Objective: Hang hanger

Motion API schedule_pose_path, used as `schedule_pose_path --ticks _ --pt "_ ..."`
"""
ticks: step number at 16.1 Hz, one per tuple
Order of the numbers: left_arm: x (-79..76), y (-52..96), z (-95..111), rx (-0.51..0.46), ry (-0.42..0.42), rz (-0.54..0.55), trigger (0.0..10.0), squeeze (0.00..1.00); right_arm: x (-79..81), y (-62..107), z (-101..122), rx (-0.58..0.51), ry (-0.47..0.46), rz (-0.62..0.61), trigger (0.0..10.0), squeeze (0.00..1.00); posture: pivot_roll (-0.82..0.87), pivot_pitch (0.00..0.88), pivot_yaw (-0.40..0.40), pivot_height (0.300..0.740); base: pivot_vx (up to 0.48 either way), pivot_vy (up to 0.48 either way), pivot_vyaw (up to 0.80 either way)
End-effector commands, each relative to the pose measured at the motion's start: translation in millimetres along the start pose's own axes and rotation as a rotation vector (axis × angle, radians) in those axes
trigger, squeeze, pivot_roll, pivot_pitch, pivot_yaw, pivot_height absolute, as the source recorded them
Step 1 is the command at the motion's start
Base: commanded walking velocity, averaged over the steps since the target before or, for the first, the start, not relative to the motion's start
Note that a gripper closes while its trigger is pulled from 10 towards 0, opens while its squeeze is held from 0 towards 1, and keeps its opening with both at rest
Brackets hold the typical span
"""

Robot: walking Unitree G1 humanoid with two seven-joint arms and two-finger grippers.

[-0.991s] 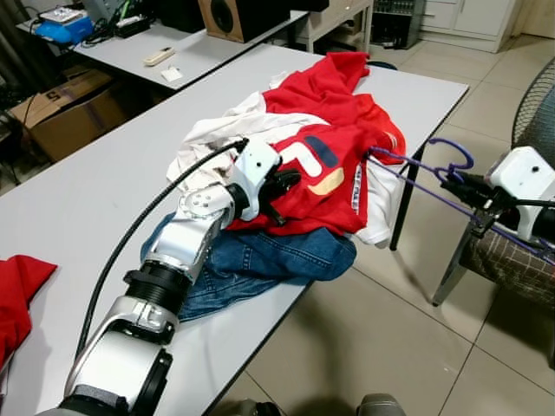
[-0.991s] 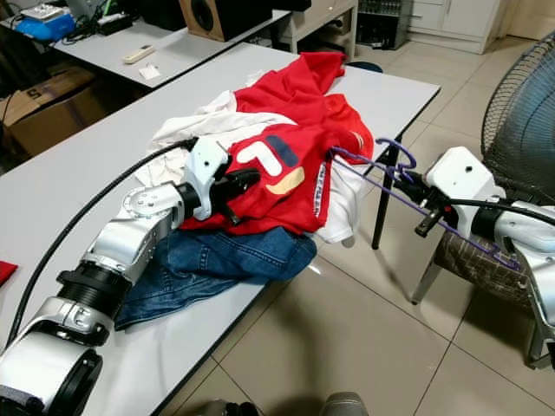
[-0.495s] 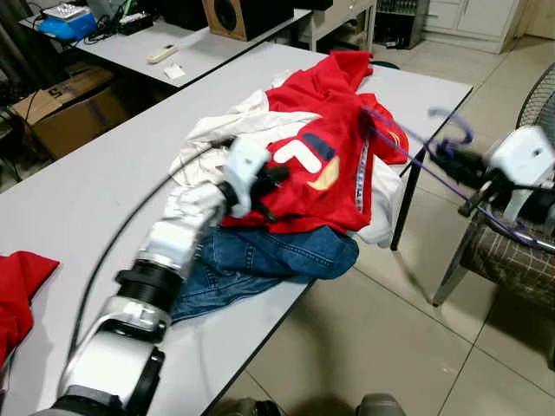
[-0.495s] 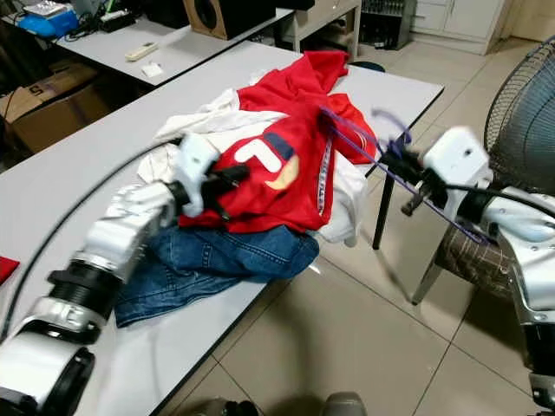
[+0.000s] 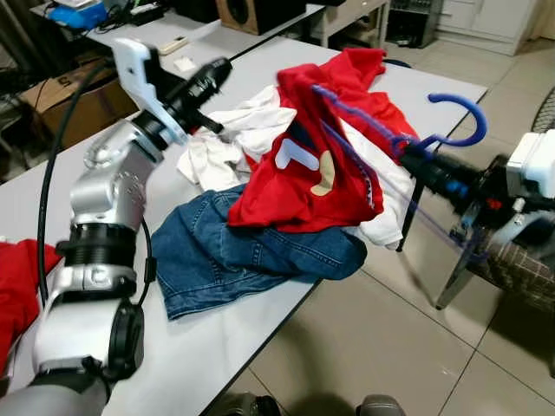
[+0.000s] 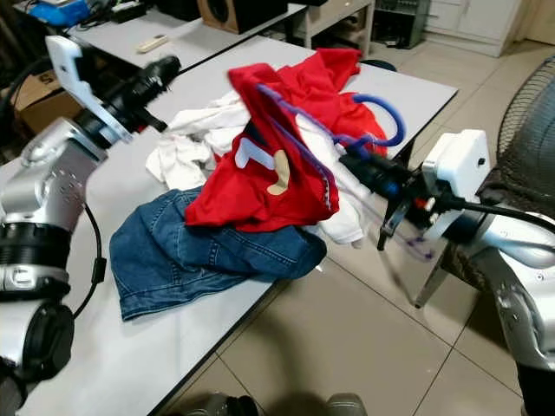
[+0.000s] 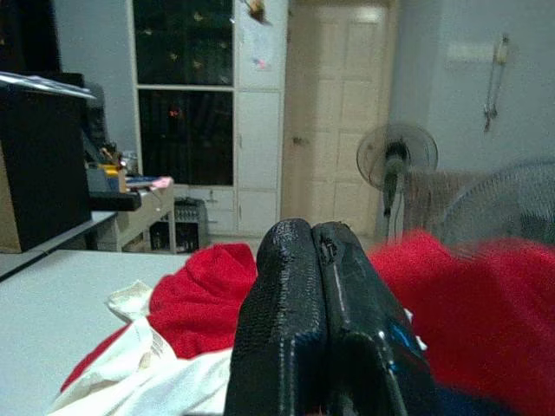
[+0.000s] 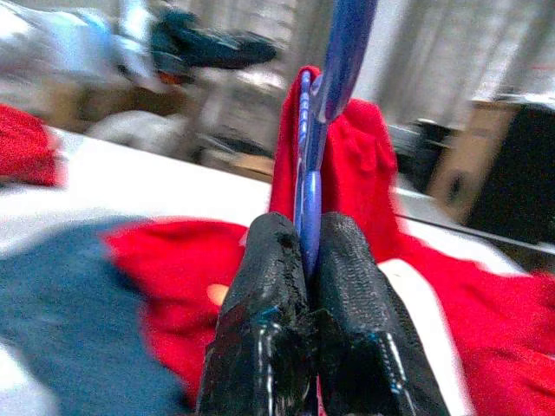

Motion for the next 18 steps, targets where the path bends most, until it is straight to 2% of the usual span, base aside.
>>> schedule_pose_path --ticks 1,2,4,5,6,7,8,9,11,13,16,17,18 --pt "8.7 0.9 11 -0.031 -0.015 0.014 10.0 0.0 9.7 -3.4 5 -0.011 -0.015 0.07 10.0 0.0 -0.28 0.0 0.176 0.74 0.0 0.0 0.0" --pt "16.3 0.4 25 -0.096 0.002 0.04 10.0 0.0 23.3 -4.8 10 0.002 -0.063 0.176 10.0 0.0 -0.28 0.0 0.176 0.74 0.0 0.0 0.0" --pt "22.6 2.1 40 -0.161 0.021 0.043 10.0 0.0 32.0 -1.7 10 0.041 -0.098 0.253 10.0 0.0 -0.27 0.0 0.172 0.74 0.0 0.0 0.0" --pt "22.4 2.9 49 -0.194 0.027 0.006 10.0 0.0 31.4 2.0 9 0.071 -0.092 0.254 10.0 0.0 -0.27 0.0 0.168 0.74 0.0 0.0 0.0" --pt "19.3 3.8 56 -0.192 0.013 -0.072 10.0 0.0 21.6 7.9 5 0.099 -0.074 0.186 10.0 0.0 -0.26 0.0 0.161 0.74 0.0 0.0 0.0" --pt "15.6 4.6 57 -0.151 -0.017 -0.143 10.0 0.0 14.5 14.4 2 0.112 -0.076 0.14 10.0 0.0 -0.25 0.0 0.155 0.74 0.0 0.0 0.0" --pt "9.7 6.9 52 -0.103 -0.01 -0.227 10.0 0.56 10.4 21.5 1 0.113 -0.098 0.108 10.0 0.0 -0.25 0.0 0.153 0.74 0.0 0.0 0.0" --pt "0.3 11.1 47 -0.057 0.031 -0.332 10.0 1.0 7.2 30.9 0 0.126 -0.115 0.083 10.0 0.0 -0.24 0.0 0.151 0.74 0.0 0.0 0.0" --pt "-15.6 18.6 33 0.046 0.066 -0.49 10.0 1.0 6.8 43.1 2 0.141 -0.145 0.09 10.0 0.0 -0.24 0.0 0.149 0.74 0.0 0.0 0.0" --pt "-27.2 22.4 21 0.162 0.032 -0.639 10.0 1.0 8.7 47.0 7 0.142 -0.151 0.117 10.0 0.0 -0.24 0.0 0.153 0.74 0.0 0.0 0.0" --pt "-19.8 11.9 26 0.18 -0.07 -0.654 10.0 1.0 7.8 48.8 11 0.153 -0.137 0.126 10.0 0.0 -0.25 0.0 0.157 0.74 0.0 0.0 0.0" --pt "-19.5 13.3 29 0.204 -0.076 -0.703 10.0 0.32 7.5 50.4 13 0.153 -0.136 0.129 10.0 0.0 -0.25 0.0 0.164 0.74 0.0 0.0 0.0" --pt "-20.9 14.8 30 0.226 -0.077 -0.755 10.0 0.0 7.1 51.4 14 0.153 -0.136 0.13 10.0 0.0 -0.25 0.0 0.164 0.74 0.0 0.0 0.0"
Point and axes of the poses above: a point about 5 cm out from each wrist's last joint towards the gripper, its own y axis pointing back from the gripper into the wrist, its own z axis along the axis of the wrist's last joint, x = y × z, the point moved 1 cm from there along -y, pointing out of the wrist towards the gripper, and after that the axes turned 13 degrees about -y, right-handed, at the moved point
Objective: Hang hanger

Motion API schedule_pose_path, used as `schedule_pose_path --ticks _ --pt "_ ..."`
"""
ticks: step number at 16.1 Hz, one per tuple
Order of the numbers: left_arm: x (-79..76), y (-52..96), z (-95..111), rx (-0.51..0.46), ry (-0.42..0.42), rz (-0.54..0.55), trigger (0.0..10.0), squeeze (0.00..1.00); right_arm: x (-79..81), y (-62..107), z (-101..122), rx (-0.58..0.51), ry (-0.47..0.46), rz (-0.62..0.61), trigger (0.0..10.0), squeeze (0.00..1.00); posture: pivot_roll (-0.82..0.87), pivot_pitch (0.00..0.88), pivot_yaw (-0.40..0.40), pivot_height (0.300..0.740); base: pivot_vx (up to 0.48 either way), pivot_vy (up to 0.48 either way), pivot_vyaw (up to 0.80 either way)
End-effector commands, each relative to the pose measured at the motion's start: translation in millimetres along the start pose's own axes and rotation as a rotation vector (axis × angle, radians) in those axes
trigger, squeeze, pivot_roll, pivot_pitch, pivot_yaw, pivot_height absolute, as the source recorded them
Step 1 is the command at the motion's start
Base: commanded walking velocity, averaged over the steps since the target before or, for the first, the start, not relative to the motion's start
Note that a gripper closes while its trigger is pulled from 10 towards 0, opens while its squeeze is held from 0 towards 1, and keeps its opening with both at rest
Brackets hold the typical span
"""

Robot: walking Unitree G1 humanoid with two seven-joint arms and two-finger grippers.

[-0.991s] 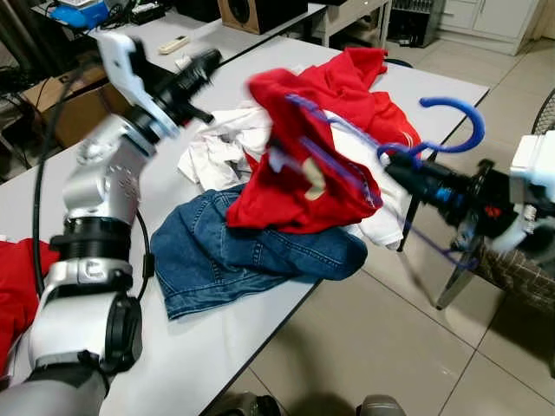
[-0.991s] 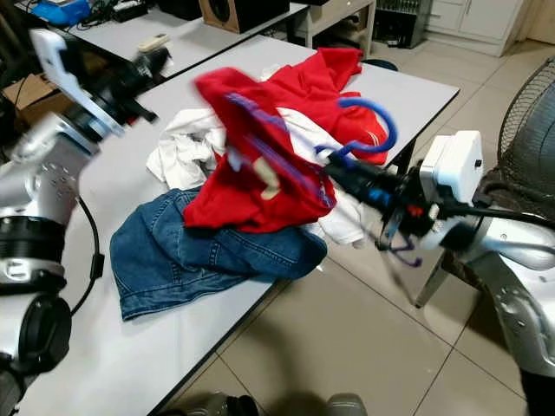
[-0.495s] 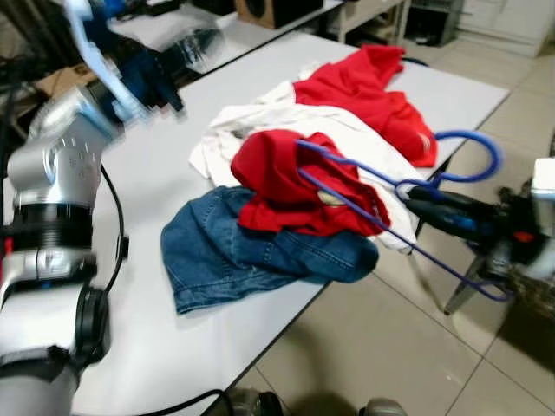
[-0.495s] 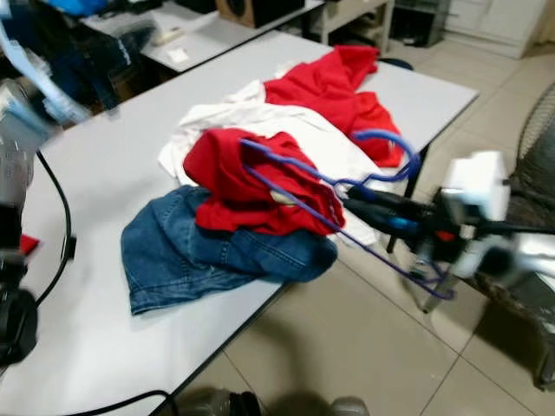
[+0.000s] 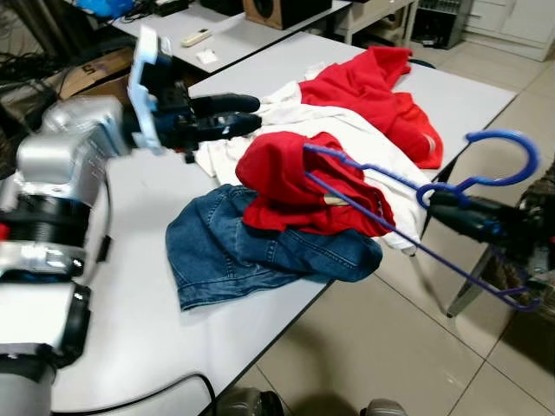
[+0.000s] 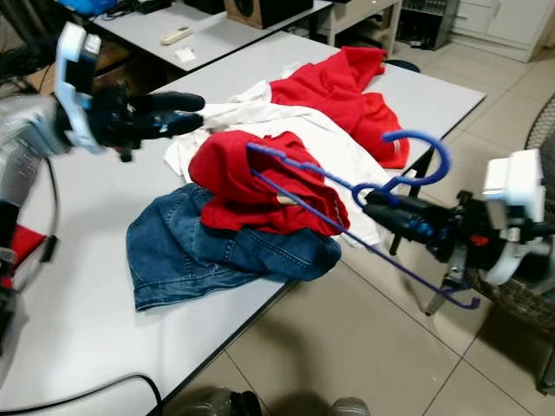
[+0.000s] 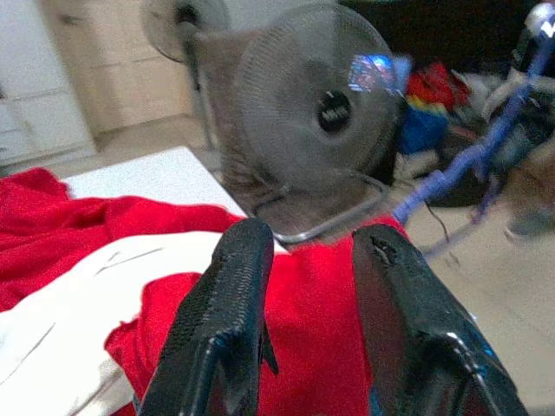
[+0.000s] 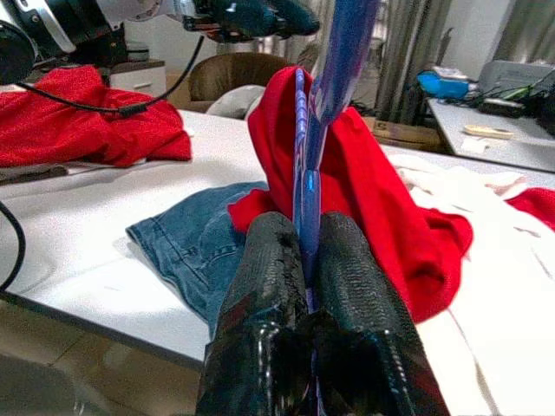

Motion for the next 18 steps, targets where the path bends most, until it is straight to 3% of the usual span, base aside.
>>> schedule_pose_path --ticks 1,3,8,10,14,17,18 --pt "-1.6 1.9 -1 0.043 -0.007 -0.047 10.0 0.0 3.8 0.1 6 0.003 0.017 0.025 10.0 0.0 -0.25 0.0 0.164 0.74 0.0 0.0 0.0" --pt "-9.8 -8.3 -1 0.064 -0.013 -0.177 10.0 0.0 2.3 0.2 6 0.004 0.022 0.026 10.0 0.0 -0.25 0.0 0.162 0.74 0.0 0.0 0.0" --pt "-21.6 -24.5 -11 0.098 -0.033 -0.283 10.0 0.0 2.3 -1.2 7 0.005 0.021 0.043 10.0 0.0 -0.25 0.0 0.157 0.74 0.0 0.0 0.0" --pt "-23.7 -28.6 -16 0.116 -0.059 -0.296 10.0 0.0 2.3 -1.7 7 0.004 0.021 0.047 10.0 0.0 -0.25 0.0 0.157 0.74 0.0 0.0 0.0" --pt "-9.5 -30.4 -12 0.06 -0.129 -0.176 10.0 0.0 2.4 -1.8 8 0.01 0.023 0.051 10.0 0.0 -0.26 0.0 0.159 0.74 0.0 0.0 0.0" --pt "-7.4 -21.0 -7 0.064 -0.08 -0.225 10.0 0.0 1.8 -0.9 7 0.017 0.023 0.048 10.0 0.0 -0.26 0.0 0.159 0.74 0.0 0.0 0.0" --pt "-8.5 -16.4 -7 0.081 -0.042 -0.25 10.0 0.88 1.3 -0.6 7 0.022 0.023 0.045 10.0 0.0 -0.26 0.0 0.158 0.74 0.0 0.0 0.0"
Point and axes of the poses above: a point about 5 cm out from each wrist's last joint towards the gripper, its own y axis pointing back from the gripper into the wrist, its own z axis along the axis of the wrist's last joint, x = y × z, the point moved 1 cm from there along -y, pointing out of the wrist towards the gripper, and after that the axes turned 13 degrees about -y, right-handed, at the moved point
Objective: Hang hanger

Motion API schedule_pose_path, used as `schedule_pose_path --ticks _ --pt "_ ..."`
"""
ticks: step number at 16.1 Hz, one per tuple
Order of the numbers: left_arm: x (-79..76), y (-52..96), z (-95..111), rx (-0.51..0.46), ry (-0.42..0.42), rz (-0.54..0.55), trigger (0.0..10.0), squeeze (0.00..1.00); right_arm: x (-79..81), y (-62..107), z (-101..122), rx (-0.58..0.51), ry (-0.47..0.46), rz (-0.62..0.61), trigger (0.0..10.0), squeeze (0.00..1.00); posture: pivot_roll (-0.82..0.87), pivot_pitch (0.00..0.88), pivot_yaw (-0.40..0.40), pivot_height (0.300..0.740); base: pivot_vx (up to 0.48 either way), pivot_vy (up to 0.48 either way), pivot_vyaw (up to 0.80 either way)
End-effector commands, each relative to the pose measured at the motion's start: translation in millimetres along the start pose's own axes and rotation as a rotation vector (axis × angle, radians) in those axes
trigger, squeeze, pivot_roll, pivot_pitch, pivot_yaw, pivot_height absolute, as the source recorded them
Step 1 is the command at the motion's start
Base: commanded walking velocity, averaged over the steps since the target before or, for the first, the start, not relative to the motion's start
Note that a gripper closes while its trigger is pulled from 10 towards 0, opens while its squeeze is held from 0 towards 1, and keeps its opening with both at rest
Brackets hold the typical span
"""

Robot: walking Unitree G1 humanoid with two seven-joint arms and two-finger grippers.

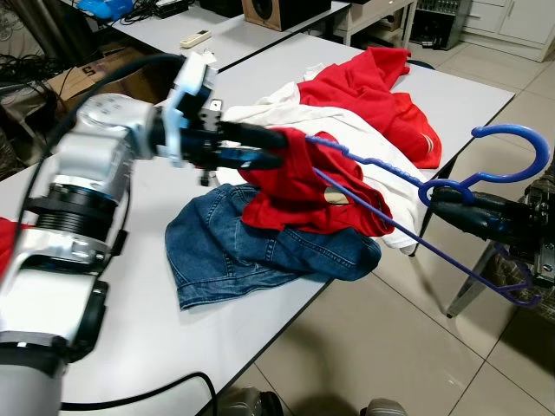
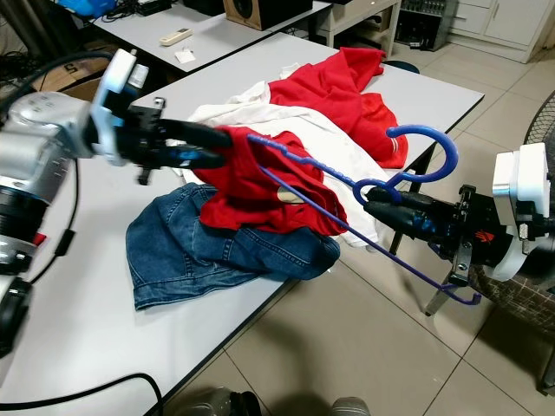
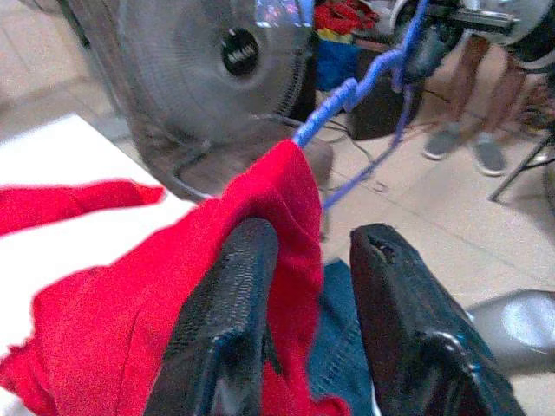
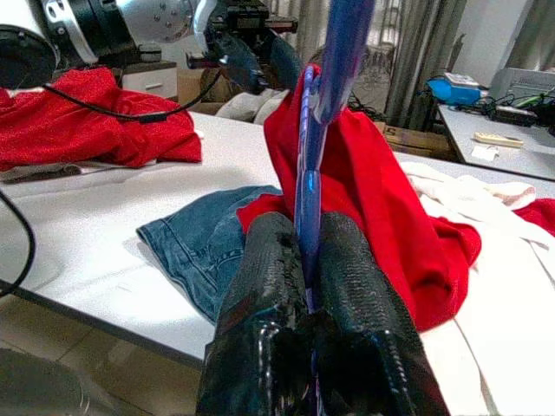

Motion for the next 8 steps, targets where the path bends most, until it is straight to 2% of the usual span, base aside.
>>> schedule_pose_path --ticks 1,4,8 --pt "0.8 8.5 7 0.005 0.009 -0.011 10.0 1.0 0.8 0.3 2 0.019 0.015 0.011 10.0 0.0 -0.26 0.0 0.158 0.74 0.0 0.0 0.0" --pt "1.0 13.4 15 -0.02 0.028 -0.023 10.0 1.0 0.6 0.0 2 0.023 0.014 0.014 10.0 0.0 -0.26 0.0 0.156 0.74 0.0 0.0 0.0" --pt "11.6 5.7 27 -0.085 -0.024 0.026 10.0 1.0 1.4 -2.5 3 0.023 0.017 0.029 10.0 0.0 -0.26 0.0 0.154 0.74 0.0 0.0 0.0"
Point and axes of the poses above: a point about 5 cm out from each wrist's last joint towards the gripper, its own y axis pointing back from the gripper into the wrist, its own z axis along the axis of the wrist's last joint, x = y × z, the point moved 1 cm from there along -y, pointing out of the wrist towards the gripper, and after that the axes turned 13 degrees about -y, right-handed, at the moved point
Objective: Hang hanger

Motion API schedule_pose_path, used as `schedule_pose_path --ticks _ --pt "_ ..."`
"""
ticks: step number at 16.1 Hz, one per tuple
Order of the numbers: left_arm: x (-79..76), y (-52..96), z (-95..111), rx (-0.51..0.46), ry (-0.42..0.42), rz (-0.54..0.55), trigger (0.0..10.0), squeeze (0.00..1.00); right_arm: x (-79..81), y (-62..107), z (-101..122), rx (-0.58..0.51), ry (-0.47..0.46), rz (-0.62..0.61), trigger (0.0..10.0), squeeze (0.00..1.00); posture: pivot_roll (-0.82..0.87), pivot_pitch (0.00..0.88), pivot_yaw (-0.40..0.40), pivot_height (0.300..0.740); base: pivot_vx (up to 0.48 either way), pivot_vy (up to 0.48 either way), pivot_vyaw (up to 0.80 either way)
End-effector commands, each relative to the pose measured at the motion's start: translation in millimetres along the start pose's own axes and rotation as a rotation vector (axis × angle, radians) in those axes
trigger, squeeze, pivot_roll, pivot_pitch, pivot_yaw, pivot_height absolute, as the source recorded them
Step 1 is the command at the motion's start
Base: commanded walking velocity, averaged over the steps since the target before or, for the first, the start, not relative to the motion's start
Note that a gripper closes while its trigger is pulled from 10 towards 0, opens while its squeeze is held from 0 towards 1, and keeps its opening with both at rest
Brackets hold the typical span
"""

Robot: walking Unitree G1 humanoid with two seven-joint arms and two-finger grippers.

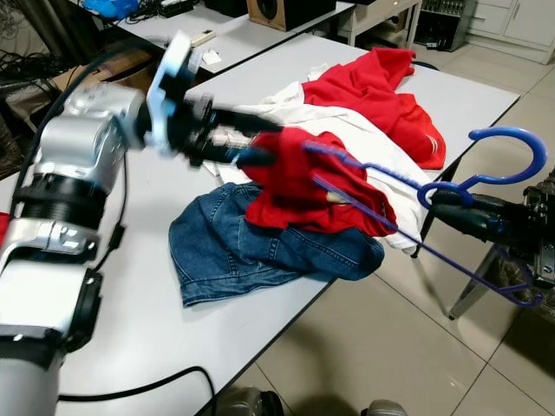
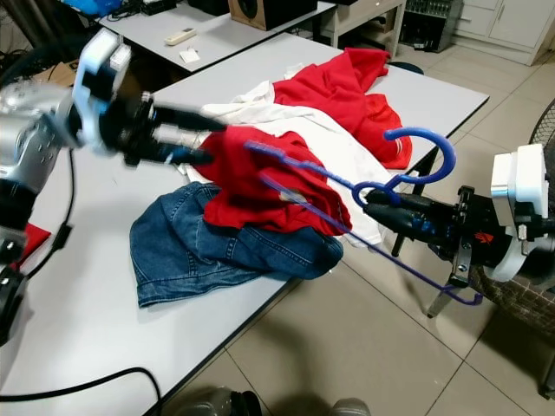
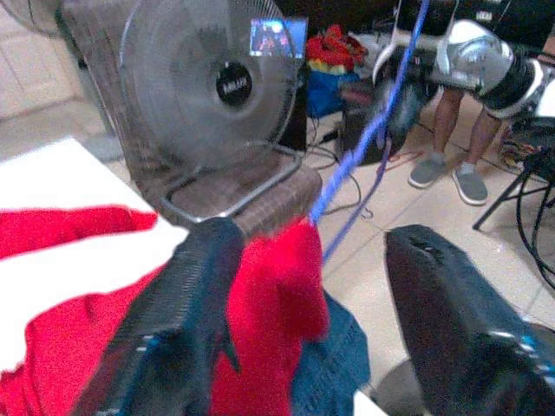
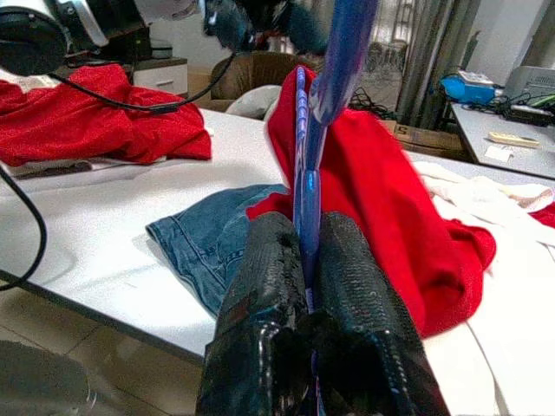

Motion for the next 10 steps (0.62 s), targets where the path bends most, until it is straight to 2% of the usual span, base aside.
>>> schedule_pose_path --ticks 1,5,6,7,8,10 --pt "4.0 2.8 10 -0.018 -0.031 0.017 10.0 1.0 2.1 -2.4 4 0.014 0.02 0.021 10.0 0.0 -0.26 0.0 0.157 0.74 0.0 0.0 0.0" --pt "2.6 -5.5 10 -0.007 -0.055 -0.021 10.0 1.0 2.4 -2.7 3 0.017 0.021 0.023 10.0 0.0 -0.27 0.0 0.16 0.74 0.0 0.0 0.0" --pt "-1.5 -10.9 4 0.03 -0.066 -0.056 10.0 0.8 2.2 -2.7 4 0.015 0.024 0.024 10.0 0.0 -0.27 0.0 0.16 0.74 0.0 0.0 0.0" --pt "-3.1 -15.3 0 0.053 -0.085 -0.066 10.0 0.14 2.3 -3.2 5 0.015 0.025 0.026 10.0 0.0 -0.26 0.0 0.159 0.74 0.0 0.0 0.0" --pt "-4.2 -21.6 -7 0.082 -0.115 -0.069 10.0 0.0 2.4 -4.2 5 0.014 0.026 0.03 10.0 0.0 -0.26 0.0 0.159 0.74 0.0 0.0 0.0" --pt "-4.3 -28.4 -17 0.128 -0.141 -0.069 10.0 0.0 3.1 -6.4 4 0.016 0.025 0.042 10.0 0.0 -0.26 0.0 0.158 0.74 0.0 0.0 0.0"
Point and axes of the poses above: a point about 5 cm out from each wrist's last joint towards the gripper, its own y axis pointing back from the gripper into the wrist, its own z axis along the axis of the wrist's last joint, x = y × z, the point moved 1 cm from there along -y, pointing out of the wrist towards the gripper, and after that the axes turned 13 degrees about -y, right-handed, at the moved point
